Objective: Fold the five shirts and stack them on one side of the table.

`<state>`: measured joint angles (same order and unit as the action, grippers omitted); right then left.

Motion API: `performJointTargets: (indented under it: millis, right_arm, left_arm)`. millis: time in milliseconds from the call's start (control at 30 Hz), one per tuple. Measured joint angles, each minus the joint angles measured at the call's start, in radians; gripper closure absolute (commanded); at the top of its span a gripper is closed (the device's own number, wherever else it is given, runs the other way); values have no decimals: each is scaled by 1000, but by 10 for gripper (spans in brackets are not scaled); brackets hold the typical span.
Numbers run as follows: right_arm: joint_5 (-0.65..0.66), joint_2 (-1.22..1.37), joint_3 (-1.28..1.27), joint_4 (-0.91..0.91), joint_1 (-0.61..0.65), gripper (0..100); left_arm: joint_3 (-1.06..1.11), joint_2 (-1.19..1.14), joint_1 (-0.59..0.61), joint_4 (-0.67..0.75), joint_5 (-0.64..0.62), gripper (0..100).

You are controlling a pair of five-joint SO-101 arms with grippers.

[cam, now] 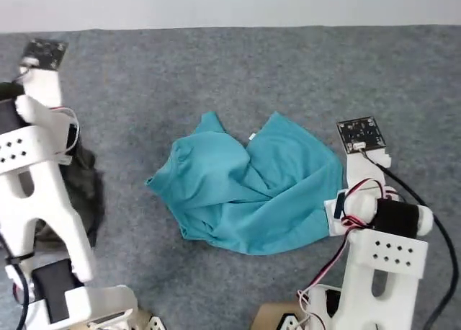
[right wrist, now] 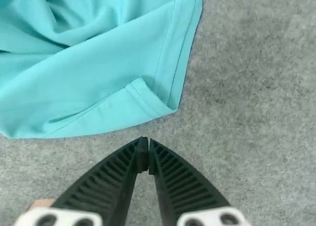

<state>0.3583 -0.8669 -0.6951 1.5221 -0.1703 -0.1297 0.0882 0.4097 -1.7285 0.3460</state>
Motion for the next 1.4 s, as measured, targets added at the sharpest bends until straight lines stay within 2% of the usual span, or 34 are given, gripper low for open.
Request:
performJointTargets:
  millis: [100, 233, 367, 600, 733, 867, 967, 1133, 1300, 1400]
  right_arm:
    - [0, 0, 0, -11, 0, 990]
    - [0, 0, 0, -11, 0, 990]
    - [0, 3, 0, -11, 0, 990]
    - [0, 3, 0, 5, 0, 990]
    - [0, 3, 0, 5, 0, 990]
    - [0, 3, 0, 5, 0, 990]
    - [0, 3, 0, 5, 0, 990]
    - [0, 3, 0, 5, 0, 990]
    - [0, 3, 0, 5, 0, 990]
    - [0, 3, 0, 5, 0, 990]
  left_arm:
    - [54, 0, -61, 0, 12, 867]
    - [115, 0, -226, 0, 20, 780]
    - [172, 0, -364, 40, 21, 759]
    - [287, -100, -450, 222, 21, 761]
    - [288, -255, -453, 285, 17, 813]
    - [288, -361, -439, 313, 18, 993]
    - [287, -367, -431, 304, 26, 998]
    - [212, -302, -390, 203, 35, 997]
    - [48, -147, -293, 66, 48, 997]
    - [23, -75, -209, 8, 81, 996]
